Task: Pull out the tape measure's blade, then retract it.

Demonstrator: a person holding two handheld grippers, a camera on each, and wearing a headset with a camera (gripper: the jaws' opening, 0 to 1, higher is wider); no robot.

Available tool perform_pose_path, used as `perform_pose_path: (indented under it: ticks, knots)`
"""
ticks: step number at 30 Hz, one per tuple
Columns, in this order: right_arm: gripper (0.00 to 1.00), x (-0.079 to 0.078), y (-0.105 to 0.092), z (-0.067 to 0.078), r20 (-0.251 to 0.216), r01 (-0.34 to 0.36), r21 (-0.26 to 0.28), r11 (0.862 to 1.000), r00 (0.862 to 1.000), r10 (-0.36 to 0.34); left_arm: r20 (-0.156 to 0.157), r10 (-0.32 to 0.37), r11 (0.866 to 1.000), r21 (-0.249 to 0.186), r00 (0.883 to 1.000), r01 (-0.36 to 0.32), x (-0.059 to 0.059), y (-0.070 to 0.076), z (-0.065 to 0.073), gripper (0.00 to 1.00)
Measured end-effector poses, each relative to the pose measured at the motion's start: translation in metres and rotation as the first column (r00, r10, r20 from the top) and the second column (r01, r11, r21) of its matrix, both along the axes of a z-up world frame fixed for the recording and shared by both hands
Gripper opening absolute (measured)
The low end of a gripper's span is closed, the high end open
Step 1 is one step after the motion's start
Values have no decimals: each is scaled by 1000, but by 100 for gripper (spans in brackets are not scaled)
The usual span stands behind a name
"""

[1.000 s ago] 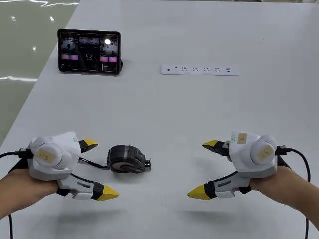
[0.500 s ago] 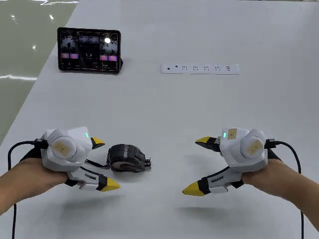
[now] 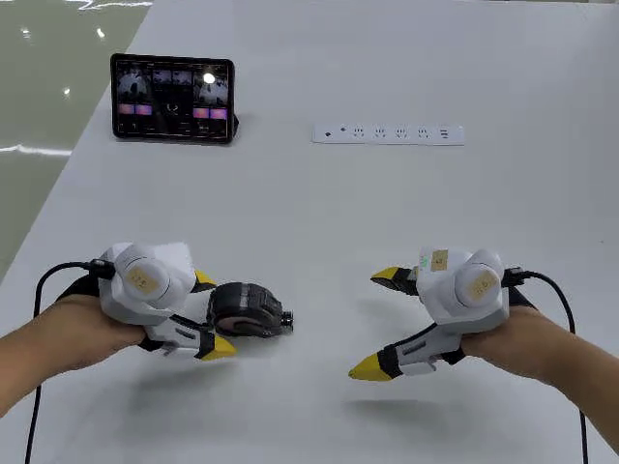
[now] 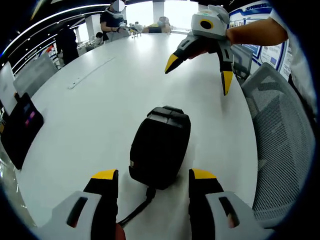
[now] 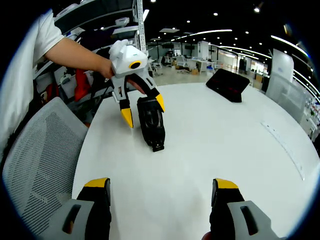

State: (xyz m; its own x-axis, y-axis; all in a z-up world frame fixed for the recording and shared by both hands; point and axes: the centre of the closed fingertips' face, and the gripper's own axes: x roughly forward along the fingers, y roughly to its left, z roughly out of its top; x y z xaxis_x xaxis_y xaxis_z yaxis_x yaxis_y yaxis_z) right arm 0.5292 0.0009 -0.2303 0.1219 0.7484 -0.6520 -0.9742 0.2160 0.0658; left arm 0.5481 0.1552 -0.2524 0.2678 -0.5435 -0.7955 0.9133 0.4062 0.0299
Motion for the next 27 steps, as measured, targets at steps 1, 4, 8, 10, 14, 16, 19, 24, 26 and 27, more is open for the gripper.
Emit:
perform_pose_path:
  ticks: [1, 4, 8, 10, 14, 16, 19, 24, 26, 27]
  knots:
    - [82, 0, 1, 0, 1, -1, 0, 1000, 1000, 1, -1, -7, 1000, -1, 1000, 7, 0, -1, 0, 51]
    - [82, 0, 2, 0, 1, -4, 0, 1000, 1000, 4, -4, -23, 1000, 5, 1000, 23, 0, -3, -1, 47]
    - [82, -1, 3, -1, -2, -8, -1, 1000, 1000, 8, -5, -40, 999, 13, 999, 40, 0, -5, -2, 43]
    - [81, -1, 4, -1, -3, -10, 0, 1000, 1000, 10, -7, -44, 999, 15, 999, 44, 0, -6, -2, 42]
    - [81, -1, 5, -2, -2, -15, -3, 1000, 1000, 15, -9, -58, 998, 21, 998, 58, -1, -6, -4, 39]
    - [81, -2, 5, -3, -2, -16, -4, 1000, 1000, 16, -8, -61, 998, 24, 998, 61, -1, -7, -3, 37]
    - [81, -2, 6, -3, -2, -19, -5, 1000, 1000, 19, -7, -60, 998, 24, 998, 61, 0, -7, -3, 35]
    - [80, -3, 8, -4, -2, -24, -5, 1000, 1000, 24, -4, -63, 998, 27, 998, 63, 1, -8, -3, 33]
    - [80, -4, 8, -4, -2, -26, -6, 1000, 1000, 26, -2, -65, 997, 27, 998, 65, 2, -9, -2, 33]
    - [80, -4, 9, -4, -2, -27, -7, 1000, 1000, 27, -1, -66, 997, 27, 998, 66, 2, -10, -2, 32]
